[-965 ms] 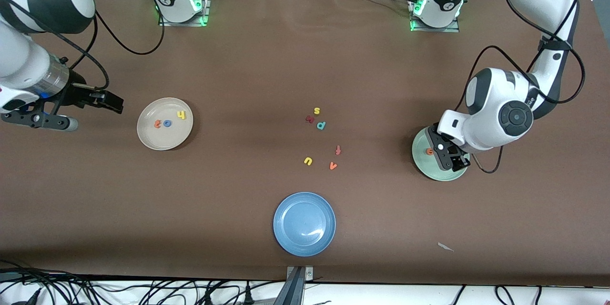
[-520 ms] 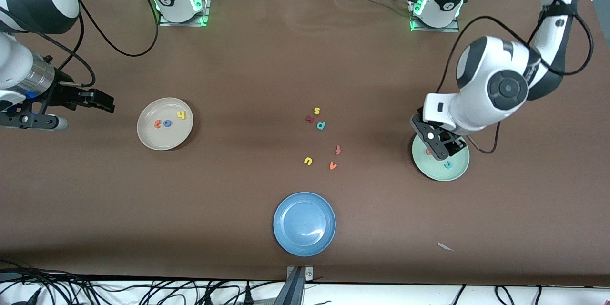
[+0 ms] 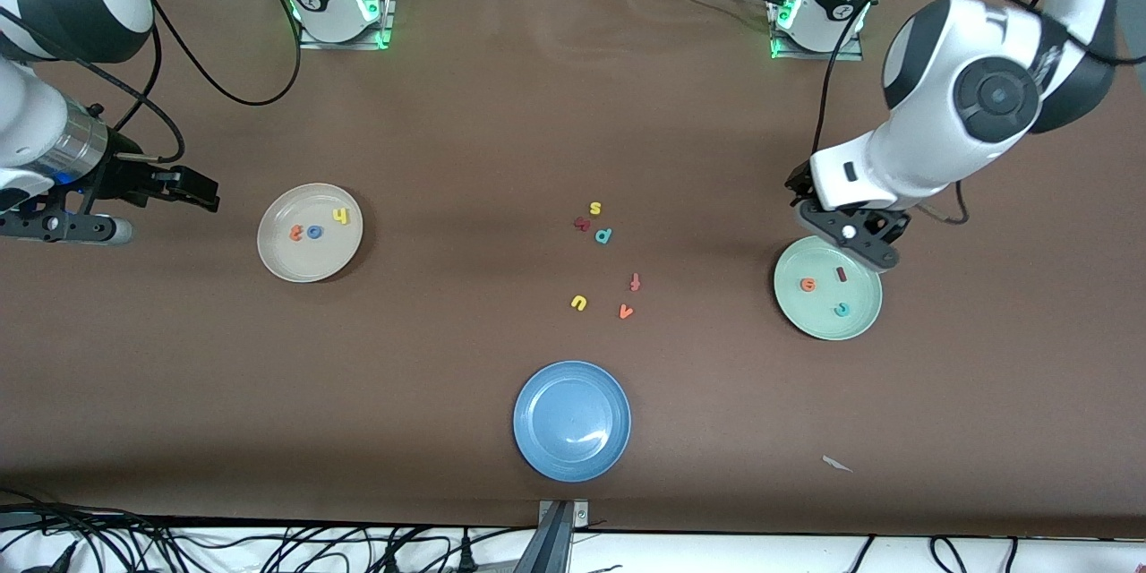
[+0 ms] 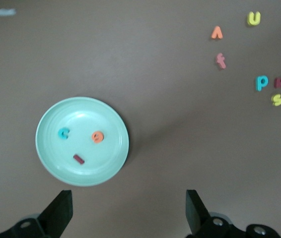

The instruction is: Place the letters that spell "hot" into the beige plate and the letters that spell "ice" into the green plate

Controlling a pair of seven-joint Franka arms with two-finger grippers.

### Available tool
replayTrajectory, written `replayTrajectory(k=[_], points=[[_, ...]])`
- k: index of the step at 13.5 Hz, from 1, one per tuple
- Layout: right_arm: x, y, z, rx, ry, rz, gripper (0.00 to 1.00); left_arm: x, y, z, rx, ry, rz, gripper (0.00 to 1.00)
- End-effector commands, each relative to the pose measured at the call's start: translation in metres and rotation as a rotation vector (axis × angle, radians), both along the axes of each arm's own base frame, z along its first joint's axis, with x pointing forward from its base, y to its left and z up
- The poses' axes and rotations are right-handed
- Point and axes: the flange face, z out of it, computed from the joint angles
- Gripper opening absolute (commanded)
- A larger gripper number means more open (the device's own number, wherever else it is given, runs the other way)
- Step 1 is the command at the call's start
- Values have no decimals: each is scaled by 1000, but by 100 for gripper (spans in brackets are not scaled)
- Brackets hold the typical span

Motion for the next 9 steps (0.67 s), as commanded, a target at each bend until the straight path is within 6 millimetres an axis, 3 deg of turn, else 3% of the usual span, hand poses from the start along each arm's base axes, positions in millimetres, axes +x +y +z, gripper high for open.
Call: replayTrajectory(k=[1,6,8,9], points=[[-4,0,9,16,6,-2,100,-7,4,38,-5,39,129,100],[-14,-7,43,18,-35,-5,100,-5,7,67,12,25,252,100],[-15,-1,48,25,-41,-9,100,4,40,68,5,18,301,100],[-15,0,46,32,-39,-9,100,4,44,69,8,17,313,100]])
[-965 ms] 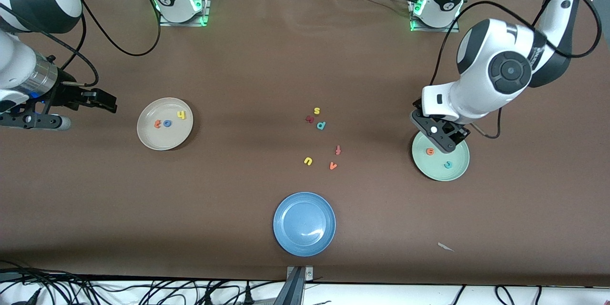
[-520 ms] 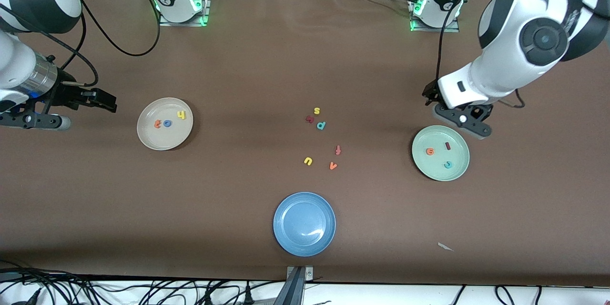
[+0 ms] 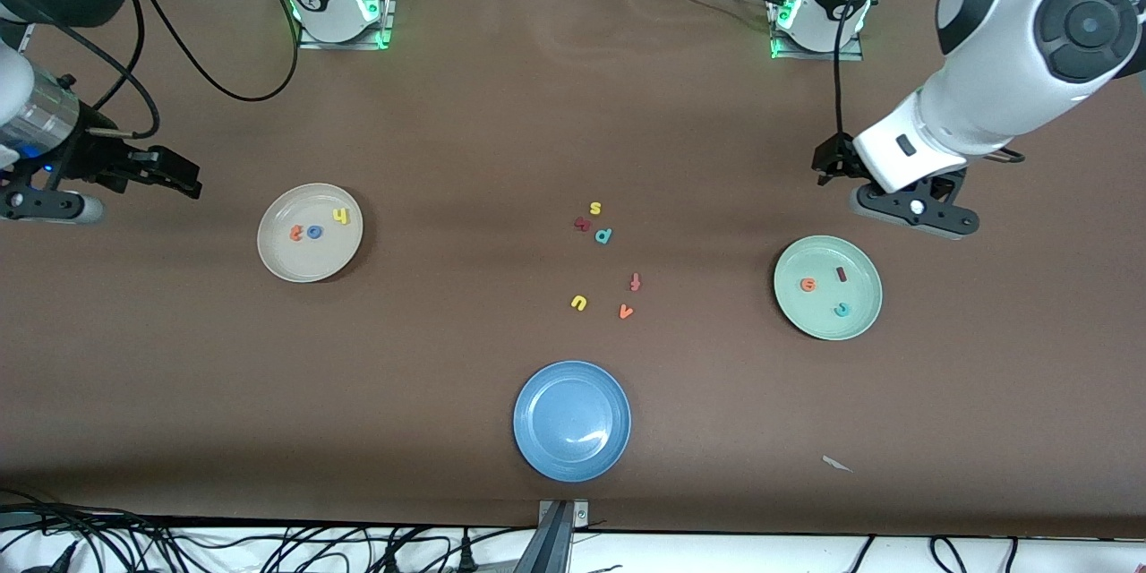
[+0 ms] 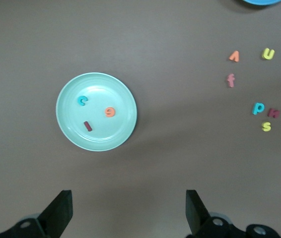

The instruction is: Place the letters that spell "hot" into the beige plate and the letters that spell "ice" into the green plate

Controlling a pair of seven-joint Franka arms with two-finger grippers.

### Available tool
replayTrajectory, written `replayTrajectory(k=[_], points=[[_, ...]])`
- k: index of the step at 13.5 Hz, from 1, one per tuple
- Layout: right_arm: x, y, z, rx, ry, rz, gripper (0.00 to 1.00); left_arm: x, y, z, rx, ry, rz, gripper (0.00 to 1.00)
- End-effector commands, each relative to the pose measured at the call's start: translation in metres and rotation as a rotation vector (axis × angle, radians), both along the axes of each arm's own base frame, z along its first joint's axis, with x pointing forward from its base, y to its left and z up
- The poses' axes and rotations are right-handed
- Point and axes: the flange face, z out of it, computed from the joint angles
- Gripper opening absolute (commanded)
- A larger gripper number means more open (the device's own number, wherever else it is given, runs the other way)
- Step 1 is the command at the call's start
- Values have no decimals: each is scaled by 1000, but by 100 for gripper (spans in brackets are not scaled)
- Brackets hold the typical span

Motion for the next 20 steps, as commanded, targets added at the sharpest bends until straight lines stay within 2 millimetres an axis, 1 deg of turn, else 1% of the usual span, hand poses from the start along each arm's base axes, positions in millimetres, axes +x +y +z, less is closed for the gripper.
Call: replayTrajectory(k=[1,2,4,5,8,10,11,12,13,15,16,17,18,19,20], points=[[-1,3,2,25,12,0,100,2,20,15,-13,-13,47,100],[0,3,-5,29,24,1,100,1,22,20,-13,-21,50,100],[0,5,-6,38,28,2,100,-6,24,38,21,-59,52,100],[1,5,-10,40,39,5,100,-7,26,42,50,-72,83,100],[1,8,-11,41,44,8,100,-10,13,43,56,-76,117,100],[1,10,-11,42,44,16,100,-11,10,47,59,-88,161,100],[1,9,-11,40,45,13,100,-10,15,48,59,-91,168,100],[1,9,-10,40,42,10,100,-8,26,47,61,-89,186,100],[1,10,-9,40,41,11,100,-8,33,49,54,-89,201,100],[1,9,-10,40,42,10,100,-12,36,60,55,-108,204,100],[1,9,-10,42,42,10,100,-15,41,67,51,-119,196,100],[1,8,-9,41,41,8,100,-15,52,71,49,-124,182,100],[1,8,-9,41,41,8,100,-20,55,79,44,-137,181,100],[1,9,-7,42,36,11,100,-22,59,82,43,-141,189,100],[1,9,-7,41,34,13,100,-24,58,83,47,-142,190,100]])
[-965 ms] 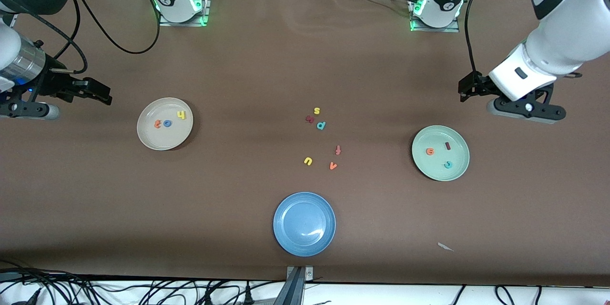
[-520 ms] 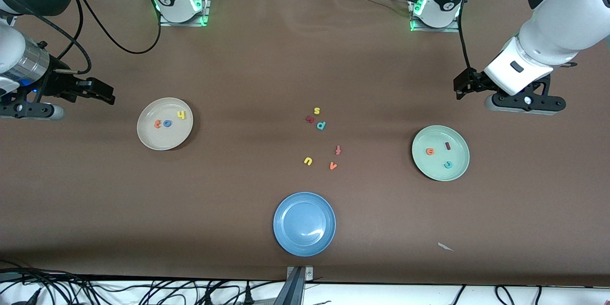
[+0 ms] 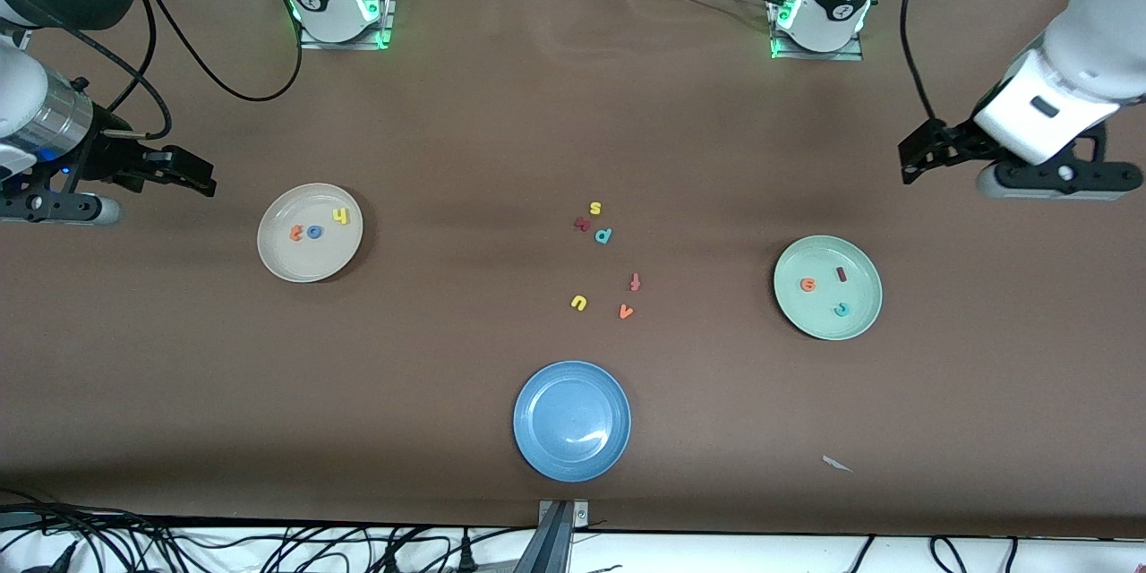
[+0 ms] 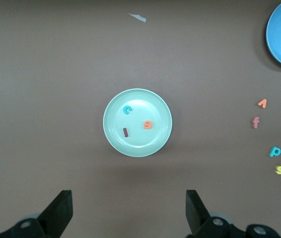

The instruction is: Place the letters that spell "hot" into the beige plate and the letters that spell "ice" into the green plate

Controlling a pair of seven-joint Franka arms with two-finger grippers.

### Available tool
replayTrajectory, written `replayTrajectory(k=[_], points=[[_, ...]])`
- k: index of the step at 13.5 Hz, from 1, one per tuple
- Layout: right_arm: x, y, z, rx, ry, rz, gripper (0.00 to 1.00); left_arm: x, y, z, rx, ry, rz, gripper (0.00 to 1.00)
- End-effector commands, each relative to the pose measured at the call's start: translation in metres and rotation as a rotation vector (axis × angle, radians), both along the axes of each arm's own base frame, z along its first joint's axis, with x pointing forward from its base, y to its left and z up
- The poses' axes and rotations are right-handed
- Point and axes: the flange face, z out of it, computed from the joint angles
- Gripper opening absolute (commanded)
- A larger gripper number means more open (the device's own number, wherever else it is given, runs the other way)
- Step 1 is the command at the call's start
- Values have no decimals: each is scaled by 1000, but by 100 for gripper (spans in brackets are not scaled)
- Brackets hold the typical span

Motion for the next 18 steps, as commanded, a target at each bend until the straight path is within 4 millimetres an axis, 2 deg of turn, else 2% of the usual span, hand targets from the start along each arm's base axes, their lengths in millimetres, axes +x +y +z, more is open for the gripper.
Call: replayTrajectory(k=[1,5,10,18], points=[[0,0,6,18,0,4,100,-11,1,10,9,-4,-22,100],[0,-1,6,14,0,4,100,-12,2,7,11,22,-32,100],[0,-1,6,15,-2,6,100,-14,-12,7,13,30,-46,100],[0,-1,5,15,0,8,100,-15,-12,7,16,35,-53,100]])
